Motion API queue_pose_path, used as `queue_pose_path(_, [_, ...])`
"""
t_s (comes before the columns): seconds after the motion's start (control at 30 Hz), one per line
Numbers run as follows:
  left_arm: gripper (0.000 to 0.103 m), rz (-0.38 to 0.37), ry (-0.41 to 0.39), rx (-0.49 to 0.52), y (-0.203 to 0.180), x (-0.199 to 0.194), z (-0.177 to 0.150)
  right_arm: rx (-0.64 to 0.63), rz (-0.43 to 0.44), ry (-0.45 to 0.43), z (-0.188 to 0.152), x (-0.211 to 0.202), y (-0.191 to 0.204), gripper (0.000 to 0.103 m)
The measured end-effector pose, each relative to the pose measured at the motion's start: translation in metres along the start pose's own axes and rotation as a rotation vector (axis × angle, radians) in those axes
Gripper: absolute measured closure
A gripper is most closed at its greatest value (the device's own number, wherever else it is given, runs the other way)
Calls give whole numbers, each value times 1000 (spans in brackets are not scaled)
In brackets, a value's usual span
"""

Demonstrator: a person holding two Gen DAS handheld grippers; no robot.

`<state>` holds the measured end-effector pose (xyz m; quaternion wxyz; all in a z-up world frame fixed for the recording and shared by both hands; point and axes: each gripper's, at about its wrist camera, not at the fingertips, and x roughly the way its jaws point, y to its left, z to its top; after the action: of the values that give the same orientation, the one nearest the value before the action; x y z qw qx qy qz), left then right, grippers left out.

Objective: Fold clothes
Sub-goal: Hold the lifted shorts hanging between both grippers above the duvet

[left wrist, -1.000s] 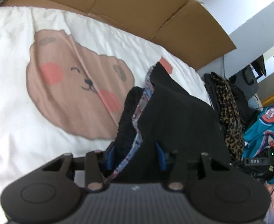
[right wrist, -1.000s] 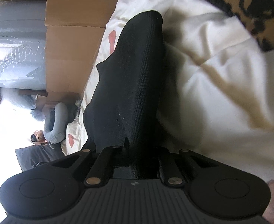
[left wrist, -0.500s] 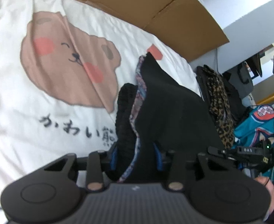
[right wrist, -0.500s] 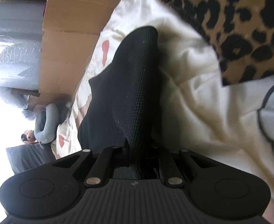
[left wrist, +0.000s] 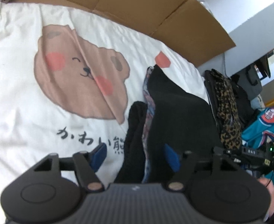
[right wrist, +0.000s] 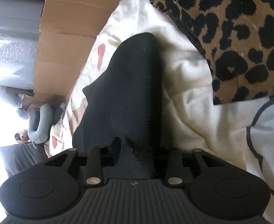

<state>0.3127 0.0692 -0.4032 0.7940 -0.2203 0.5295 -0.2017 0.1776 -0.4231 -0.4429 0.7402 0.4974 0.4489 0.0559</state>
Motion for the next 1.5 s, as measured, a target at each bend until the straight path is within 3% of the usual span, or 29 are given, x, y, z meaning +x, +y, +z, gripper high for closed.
queue_pose_path(0.27, [31, -67, 10, -13, -16, 25, 20, 37, 8, -38, 8, -1, -6, 65])
queue_pose_path(0.57, [25, -95, 33, -84, -19, 55, 35, 37, 29, -72, 18, 8, -5, 65])
queue_pose_path(0.67, [25, -81, 35, -62, -23, 60, 33, 30, 31, -76, 20, 13, -4, 65])
queue_pose_path(0.7, [26, -76, 33, -52, -24, 61, 33, 28, 32, -74, 21, 14, -3, 66])
queue_pose_path(0.77, [43, -53, 28, -57, -22, 62, 31, 20, 37, -64, 22, 17, -1, 67])
queue_pose_path(0.83, [49, -61, 24, -90, -15, 61, 30, -5, 16, -56, 23, 16, 1, 79])
queue_pose_path(0.9, [54, -72, 21, -108, -11, 58, 29, -14, 13, -56, 23, 15, 2, 89])
queue_pose_path(0.97, [55, -81, 20, -113, -10, 56, 29, -16, 22, -64, 21, 14, 4, 90])
queue_pose_path(1.13, [44, -122, 36, -145, -4, 58, 31, -23, 16, -50, 22, 13, 5, 85])
queue_pose_path(1.23, [35, -155, 42, -153, -2, 62, 32, -5, 39, -32, 23, 17, 0, 74])
queue_pose_path(1.33, [35, -166, 43, -154, -1, 64, 31, 5, 64, -5, 23, 23, -3, 74])
queue_pose_path(1.4, [50, -147, 45, -145, -2, 65, 31, 12, 66, -3, 24, 25, -4, 75])
queue_pose_path(1.5, [64, -141, 45, -127, -5, 64, 31, -21, 33, -10, 24, 26, 3, 86])
